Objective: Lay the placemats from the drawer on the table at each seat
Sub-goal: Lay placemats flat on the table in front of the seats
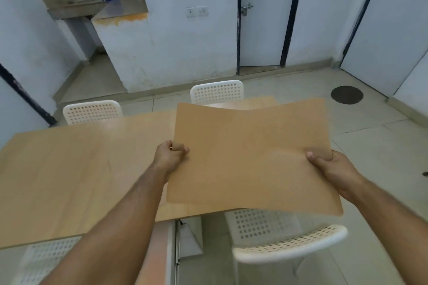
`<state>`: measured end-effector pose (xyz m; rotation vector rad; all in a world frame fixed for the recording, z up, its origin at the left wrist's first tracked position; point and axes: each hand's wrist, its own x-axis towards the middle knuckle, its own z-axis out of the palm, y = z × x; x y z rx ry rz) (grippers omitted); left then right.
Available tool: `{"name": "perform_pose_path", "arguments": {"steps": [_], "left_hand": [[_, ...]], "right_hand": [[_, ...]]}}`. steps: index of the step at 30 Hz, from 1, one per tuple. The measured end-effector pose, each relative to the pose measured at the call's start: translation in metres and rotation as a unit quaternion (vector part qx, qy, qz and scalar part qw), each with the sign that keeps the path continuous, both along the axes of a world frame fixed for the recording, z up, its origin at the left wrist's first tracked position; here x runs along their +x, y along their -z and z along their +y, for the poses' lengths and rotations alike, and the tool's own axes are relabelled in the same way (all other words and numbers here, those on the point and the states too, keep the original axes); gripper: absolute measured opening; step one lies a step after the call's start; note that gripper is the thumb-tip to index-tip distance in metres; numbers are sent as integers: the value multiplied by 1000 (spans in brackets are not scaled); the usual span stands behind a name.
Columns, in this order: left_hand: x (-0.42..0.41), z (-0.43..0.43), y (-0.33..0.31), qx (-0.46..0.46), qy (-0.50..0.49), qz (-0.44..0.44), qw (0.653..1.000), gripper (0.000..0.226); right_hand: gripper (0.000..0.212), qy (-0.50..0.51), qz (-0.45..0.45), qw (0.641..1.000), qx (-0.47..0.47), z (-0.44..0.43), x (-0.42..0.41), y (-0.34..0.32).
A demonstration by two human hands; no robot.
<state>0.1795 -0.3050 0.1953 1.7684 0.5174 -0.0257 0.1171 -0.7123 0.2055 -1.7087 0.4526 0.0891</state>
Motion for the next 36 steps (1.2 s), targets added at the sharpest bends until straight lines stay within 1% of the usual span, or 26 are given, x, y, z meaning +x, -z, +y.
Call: {"name": "perform_pose_path", "arguments": {"steps": [4,6,9,12,15,17,20,25,31,36], "left_hand": [[-2,-27,20,19,-31,2,999,15],[1,-38,35,21,-44,12,999,14],[9,-54,56,15,-50,28,998,12],[18,-68,75,13,-61,43,997,23],[34,-80,92,26,-86,66,994,31],[36,-81,95,40,-96,72,992,33],[48,-89,107,90,-124,85,984,39],[63,-97,136,144,-148,124,971,40],[55,-121,159,207,-145,161,954,48],[51,-133,164,244,-102,163,951,65]], "right_hand": [[15,13,14,998,-60,-20,24,11],[15,21,25,994,-101,-26,37,22],[22,35,45,982,-180,-33,53,37],[33,46,56,967,-243,-39,67,47],[48,49,70,956,-282,-44,88,58],[54,46,68,954,-289,-40,95,65],[60,31,79,952,-293,-39,118,85],[60,-27,87,948,-305,-47,155,130],[62,-64,101,934,-337,-68,162,170],[58,-85,101,912,-388,-77,145,190]]}}
